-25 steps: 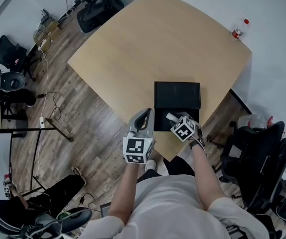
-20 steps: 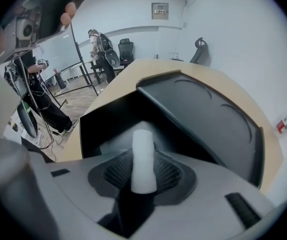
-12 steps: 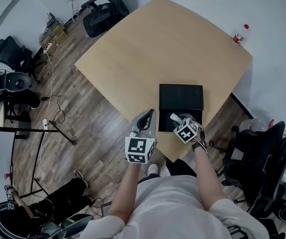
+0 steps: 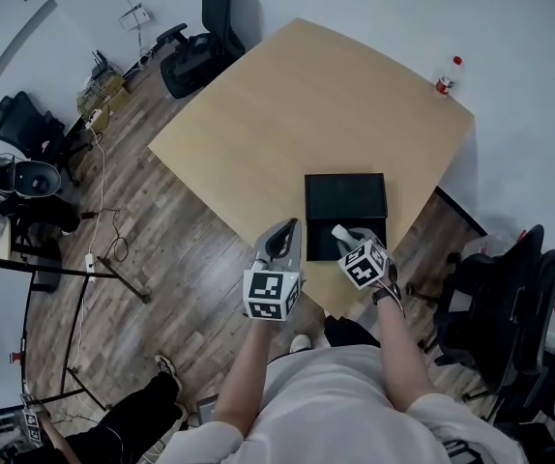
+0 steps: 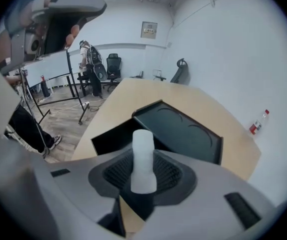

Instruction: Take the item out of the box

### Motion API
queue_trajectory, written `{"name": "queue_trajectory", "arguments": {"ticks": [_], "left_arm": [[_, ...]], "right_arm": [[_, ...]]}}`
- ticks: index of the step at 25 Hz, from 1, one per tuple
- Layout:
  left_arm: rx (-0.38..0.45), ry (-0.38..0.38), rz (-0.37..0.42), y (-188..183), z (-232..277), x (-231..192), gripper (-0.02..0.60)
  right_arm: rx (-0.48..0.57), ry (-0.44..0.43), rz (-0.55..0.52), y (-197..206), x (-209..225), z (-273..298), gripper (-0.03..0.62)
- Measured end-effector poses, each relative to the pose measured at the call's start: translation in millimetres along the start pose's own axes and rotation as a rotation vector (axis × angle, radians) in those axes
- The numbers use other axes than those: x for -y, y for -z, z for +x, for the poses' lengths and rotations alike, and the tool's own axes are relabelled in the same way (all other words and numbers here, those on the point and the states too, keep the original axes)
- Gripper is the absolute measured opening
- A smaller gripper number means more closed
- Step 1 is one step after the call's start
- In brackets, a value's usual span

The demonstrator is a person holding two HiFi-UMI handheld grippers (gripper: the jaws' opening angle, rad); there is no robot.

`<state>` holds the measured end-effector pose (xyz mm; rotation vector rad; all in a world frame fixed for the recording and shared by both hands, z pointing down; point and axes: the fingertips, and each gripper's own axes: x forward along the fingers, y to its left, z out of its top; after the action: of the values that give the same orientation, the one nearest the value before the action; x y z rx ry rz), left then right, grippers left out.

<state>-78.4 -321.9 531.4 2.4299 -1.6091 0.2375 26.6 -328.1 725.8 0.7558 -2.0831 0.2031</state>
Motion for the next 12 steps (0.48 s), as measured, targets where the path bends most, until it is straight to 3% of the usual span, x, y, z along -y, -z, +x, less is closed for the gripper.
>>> {"name": "queue_trajectory", "arguments": {"ticks": [6, 12], "left_arm": [[0.019, 0.03, 0.003, -9, -7, 8, 0.006], [0.066, 0.05, 0.012, -23, -15, 20, 0.006]], "right_arm": [[0.046, 0.033, 0.073, -9, 5, -22, 0.129], [0.11, 0.134, 0.122, -18, 21, -48, 0.129]]}}
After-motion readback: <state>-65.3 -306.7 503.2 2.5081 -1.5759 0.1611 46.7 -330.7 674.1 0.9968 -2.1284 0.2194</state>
